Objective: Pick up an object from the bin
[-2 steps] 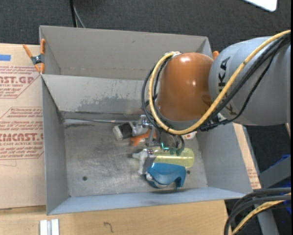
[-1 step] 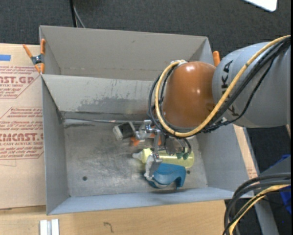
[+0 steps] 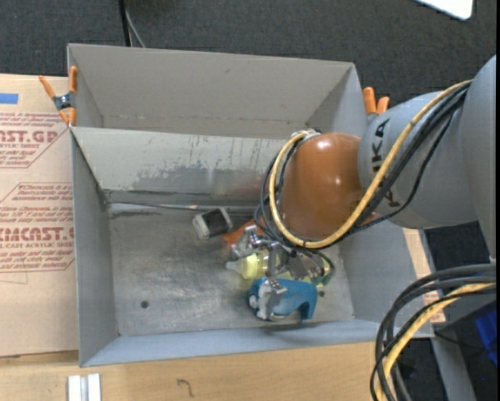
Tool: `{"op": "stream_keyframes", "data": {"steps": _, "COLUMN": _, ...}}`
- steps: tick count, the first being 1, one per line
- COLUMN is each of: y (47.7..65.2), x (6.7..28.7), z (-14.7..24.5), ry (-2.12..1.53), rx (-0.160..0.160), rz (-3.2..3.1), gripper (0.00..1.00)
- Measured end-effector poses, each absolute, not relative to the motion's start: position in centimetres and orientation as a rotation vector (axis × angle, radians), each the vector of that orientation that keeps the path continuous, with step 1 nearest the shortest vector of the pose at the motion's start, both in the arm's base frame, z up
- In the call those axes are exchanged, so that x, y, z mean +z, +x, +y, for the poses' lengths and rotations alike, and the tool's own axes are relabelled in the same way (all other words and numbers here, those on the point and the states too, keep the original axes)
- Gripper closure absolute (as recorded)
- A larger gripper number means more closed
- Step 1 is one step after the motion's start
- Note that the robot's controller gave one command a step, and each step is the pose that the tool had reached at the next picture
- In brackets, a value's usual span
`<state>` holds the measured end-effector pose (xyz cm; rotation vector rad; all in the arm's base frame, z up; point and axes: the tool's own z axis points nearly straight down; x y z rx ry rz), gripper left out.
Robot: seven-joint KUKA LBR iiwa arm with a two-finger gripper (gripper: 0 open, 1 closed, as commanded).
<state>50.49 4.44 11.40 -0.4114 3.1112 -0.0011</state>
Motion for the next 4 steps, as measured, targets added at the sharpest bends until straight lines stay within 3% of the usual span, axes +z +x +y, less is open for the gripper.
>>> {"op": "stream_keyframes", "data": {"steps": 1, "y": 51.0, "x": 8.5, "z": 2.8, "ry": -0.214, "rx": 0.013, "rz": 3.148, "gripper": 0.00}}
{"op": "stream_keyframes", "data": {"steps": 3, "y": 50.9, "x": 8.1, "z": -0.6, "ry": 0.270, "rx": 0.013, "rz": 3.134, "gripper": 0.00}}
{"op": "stream_keyframes", "data": {"steps": 4, "y": 50.9, "x": 8.1, "z": -1.2, "ry": 0.299, "rx": 0.015, "rz": 3.131, "gripper": 0.00}}
